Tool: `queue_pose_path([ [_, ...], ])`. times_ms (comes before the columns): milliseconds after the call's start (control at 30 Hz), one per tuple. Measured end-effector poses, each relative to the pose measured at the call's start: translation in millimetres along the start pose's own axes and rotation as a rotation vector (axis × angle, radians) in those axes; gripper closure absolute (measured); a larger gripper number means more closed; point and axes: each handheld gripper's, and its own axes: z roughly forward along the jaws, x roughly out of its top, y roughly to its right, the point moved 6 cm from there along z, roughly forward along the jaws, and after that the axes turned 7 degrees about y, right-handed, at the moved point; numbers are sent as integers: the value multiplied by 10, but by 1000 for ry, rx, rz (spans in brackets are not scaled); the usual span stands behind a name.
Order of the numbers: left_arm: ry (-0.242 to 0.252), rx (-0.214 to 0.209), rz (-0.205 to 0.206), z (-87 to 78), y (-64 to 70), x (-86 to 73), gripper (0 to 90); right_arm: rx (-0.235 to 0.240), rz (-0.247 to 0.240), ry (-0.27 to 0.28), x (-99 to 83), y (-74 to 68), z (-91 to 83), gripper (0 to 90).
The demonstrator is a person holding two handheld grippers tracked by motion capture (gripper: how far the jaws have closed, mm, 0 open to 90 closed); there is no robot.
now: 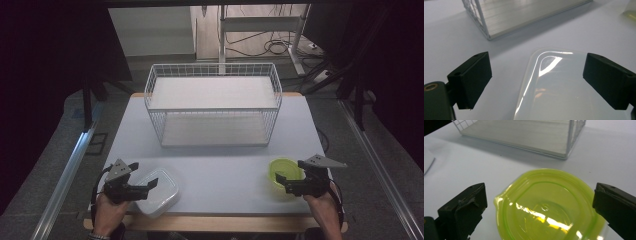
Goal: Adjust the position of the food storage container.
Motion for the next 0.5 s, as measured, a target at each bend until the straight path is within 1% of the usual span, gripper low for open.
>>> queue_pose_path([
  [67,11,4,13,6,20,8,77,-3,-1,-7,-4,-11,26,0],
  [100,15,6,27,21,36,4,76,-17,1,-32,-32,-2,44,0],
  [133,15,6,27,21,36,4,75,-25,12,-35,-44,9,51,0],
  [167,13,6,33,30,44,0,75,-25,12,-35,-44,9,51,0],
  [200,7,12,42,36,46,-3,74,-31,25,-39,-52,18,58,0],
  [233,5,18,46,41,46,-5,72,-33,29,-44,-57,27,63,0],
  [400,9,20,40,44,34,-8,72,-30,16,-42,-36,15,47,0],
  [500,13,23,35,38,27,-6,73,-25,18,-41,-31,4,48,0],
])
